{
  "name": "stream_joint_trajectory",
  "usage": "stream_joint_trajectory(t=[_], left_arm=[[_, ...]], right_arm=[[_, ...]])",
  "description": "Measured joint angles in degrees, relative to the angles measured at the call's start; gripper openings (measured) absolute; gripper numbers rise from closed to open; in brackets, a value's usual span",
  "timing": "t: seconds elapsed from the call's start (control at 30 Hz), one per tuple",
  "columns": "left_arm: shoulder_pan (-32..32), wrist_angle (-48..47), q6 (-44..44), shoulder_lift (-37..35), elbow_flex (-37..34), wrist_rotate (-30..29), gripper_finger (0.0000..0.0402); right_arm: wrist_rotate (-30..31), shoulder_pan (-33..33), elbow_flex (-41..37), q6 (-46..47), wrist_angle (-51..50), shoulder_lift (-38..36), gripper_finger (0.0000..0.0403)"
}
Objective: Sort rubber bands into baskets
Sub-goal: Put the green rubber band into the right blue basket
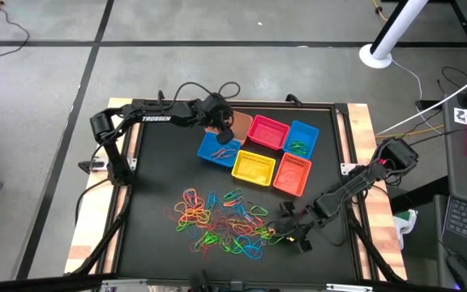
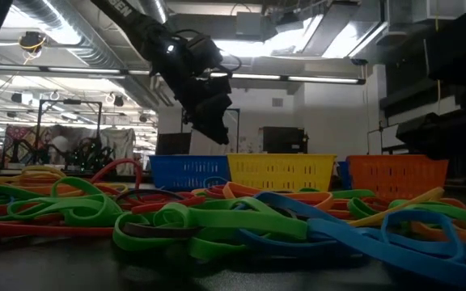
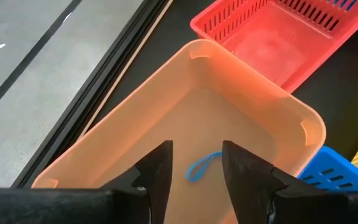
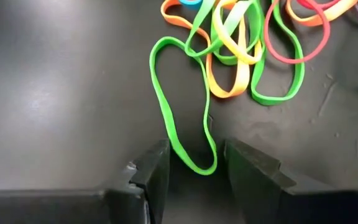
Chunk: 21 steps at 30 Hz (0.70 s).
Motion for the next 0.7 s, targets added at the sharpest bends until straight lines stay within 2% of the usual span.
stream_joint_trajectory(t=[0.17, 0.27, 0.4, 0.57, 0.7], left_arm=[[-0.94, -0.02, 0.16, 0.00, 0.00, 0.04, 0.0134], [-1.61, -0.02, 1.28, 0.00, 0.00, 0.01, 0.0134], [-2.49, 0.00, 1.83, 0.00, 0.00, 0.03, 0.0134], [-3.49, -0.02, 1.86, 0.00, 0.00, 0.04, 0.0134], [-4.03, -0.01, 1.89, 0.00, 0.00, 0.04, 0.0134]], right_arm=[[0.21, -0.02, 0.07, -0.02, 0.03, 0.58, 0.0156], [0.48, -0.02, 0.07, -0.02, -0.20, 0.62, 0.0138], [0.50, -0.09, 0.07, 0.40, -0.61, 0.66, 0.0086], [0.57, -0.11, 0.07, 6.07, -1.49, 0.69, 0.0011], [0.29, -0.11, -0.01, 10.91, -1.38, -0.14, 0.0020]])
